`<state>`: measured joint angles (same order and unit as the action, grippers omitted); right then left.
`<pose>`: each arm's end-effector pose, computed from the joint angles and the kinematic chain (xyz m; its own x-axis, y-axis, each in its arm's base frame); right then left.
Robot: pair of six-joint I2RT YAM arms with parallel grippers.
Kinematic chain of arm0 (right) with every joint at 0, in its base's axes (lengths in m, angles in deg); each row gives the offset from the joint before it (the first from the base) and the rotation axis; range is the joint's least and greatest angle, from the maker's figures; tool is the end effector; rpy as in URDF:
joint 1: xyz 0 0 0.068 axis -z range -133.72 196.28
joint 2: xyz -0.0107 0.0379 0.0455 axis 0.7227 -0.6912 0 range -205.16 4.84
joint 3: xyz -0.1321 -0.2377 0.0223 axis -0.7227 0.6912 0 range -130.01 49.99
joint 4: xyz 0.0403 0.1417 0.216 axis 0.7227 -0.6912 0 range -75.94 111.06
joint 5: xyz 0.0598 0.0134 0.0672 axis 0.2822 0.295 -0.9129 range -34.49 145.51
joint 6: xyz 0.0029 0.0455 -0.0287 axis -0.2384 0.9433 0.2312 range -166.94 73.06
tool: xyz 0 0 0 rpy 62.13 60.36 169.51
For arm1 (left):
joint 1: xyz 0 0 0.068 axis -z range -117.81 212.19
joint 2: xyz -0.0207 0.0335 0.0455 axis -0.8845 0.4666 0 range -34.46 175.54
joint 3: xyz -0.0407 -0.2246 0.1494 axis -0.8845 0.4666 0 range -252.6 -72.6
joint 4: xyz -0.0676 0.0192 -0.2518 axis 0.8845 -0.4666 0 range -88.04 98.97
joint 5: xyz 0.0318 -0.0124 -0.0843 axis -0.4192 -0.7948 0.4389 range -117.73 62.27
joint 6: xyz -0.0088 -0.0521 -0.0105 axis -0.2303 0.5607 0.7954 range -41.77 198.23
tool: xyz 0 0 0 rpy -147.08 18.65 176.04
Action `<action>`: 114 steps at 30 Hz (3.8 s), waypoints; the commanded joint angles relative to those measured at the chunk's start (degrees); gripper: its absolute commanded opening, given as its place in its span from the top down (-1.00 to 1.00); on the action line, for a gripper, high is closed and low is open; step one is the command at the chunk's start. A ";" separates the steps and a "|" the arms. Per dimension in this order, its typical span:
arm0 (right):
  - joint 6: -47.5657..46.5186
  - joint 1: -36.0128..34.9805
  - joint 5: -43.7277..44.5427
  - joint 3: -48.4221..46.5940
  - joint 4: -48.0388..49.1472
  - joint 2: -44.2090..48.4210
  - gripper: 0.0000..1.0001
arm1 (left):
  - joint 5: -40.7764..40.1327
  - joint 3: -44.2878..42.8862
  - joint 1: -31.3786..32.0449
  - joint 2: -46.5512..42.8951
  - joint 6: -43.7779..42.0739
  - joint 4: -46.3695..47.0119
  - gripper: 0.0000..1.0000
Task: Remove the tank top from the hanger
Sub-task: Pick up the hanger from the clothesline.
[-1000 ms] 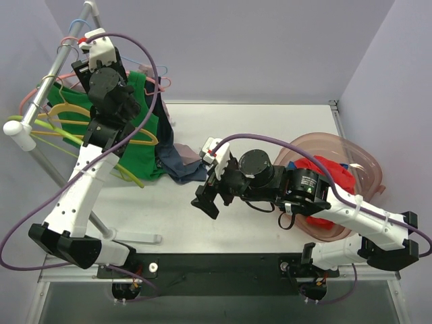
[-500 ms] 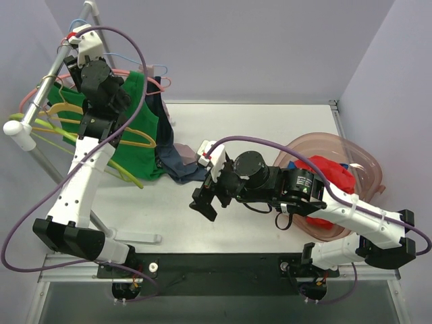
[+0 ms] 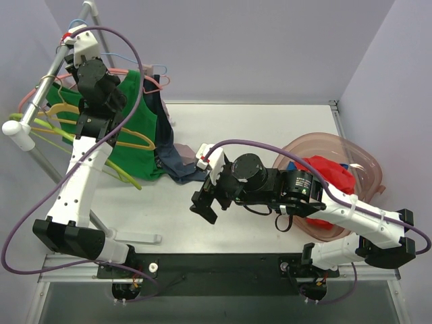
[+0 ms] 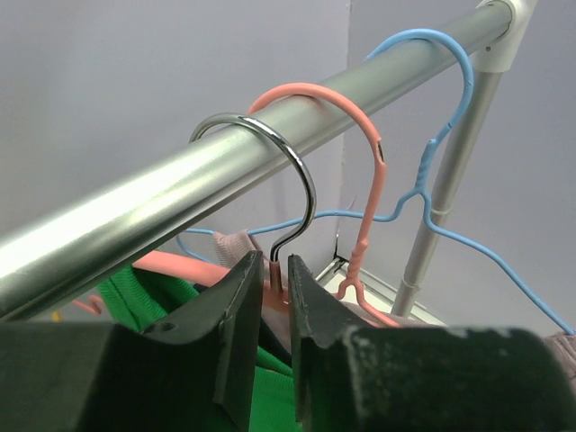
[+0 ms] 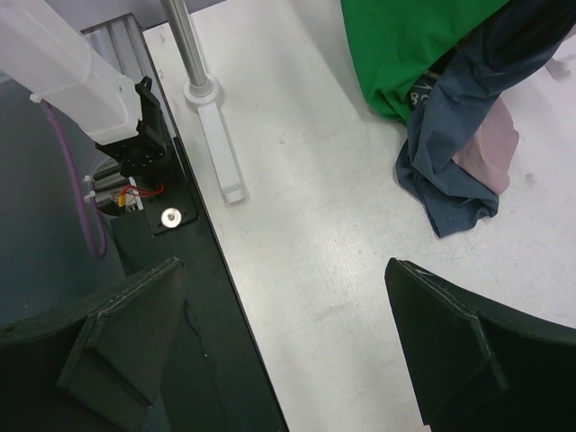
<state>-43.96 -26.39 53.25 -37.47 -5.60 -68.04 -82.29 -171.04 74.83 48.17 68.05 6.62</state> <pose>0.0795 0.2596 0.4627 -0.1124 -0.1859 -0.9761 -0.9608 0.2707 0.0591 0.2967 -0.0369 0.5218 0.1092 0.0805 -0.9908 -0.6762 0.7366 -0.0147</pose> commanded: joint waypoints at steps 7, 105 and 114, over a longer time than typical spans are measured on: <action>0.00 -0.72 1.83 -0.52 0.11 1.25 -0.99 | 4.03 -5.45 -0.43 -0.19 1.47 -1.61 0.71; 16.61 -2.04 43.40 -9.05 21.56 -5.08 -0.22 | 22.66 -3.78 22.86 -17.86 30.13 -30.35 1.00; 16.88 -1.96 43.31 -6.76 24.54 -5.16 -0.09 | 22.93 -4.40 24.62 -18.03 30.74 -28.94 1.00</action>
<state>-27.30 -28.07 94.32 -44.46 15.43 -72.96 -58.78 -173.62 98.61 31.40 97.58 -30.21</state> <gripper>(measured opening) 0.547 0.037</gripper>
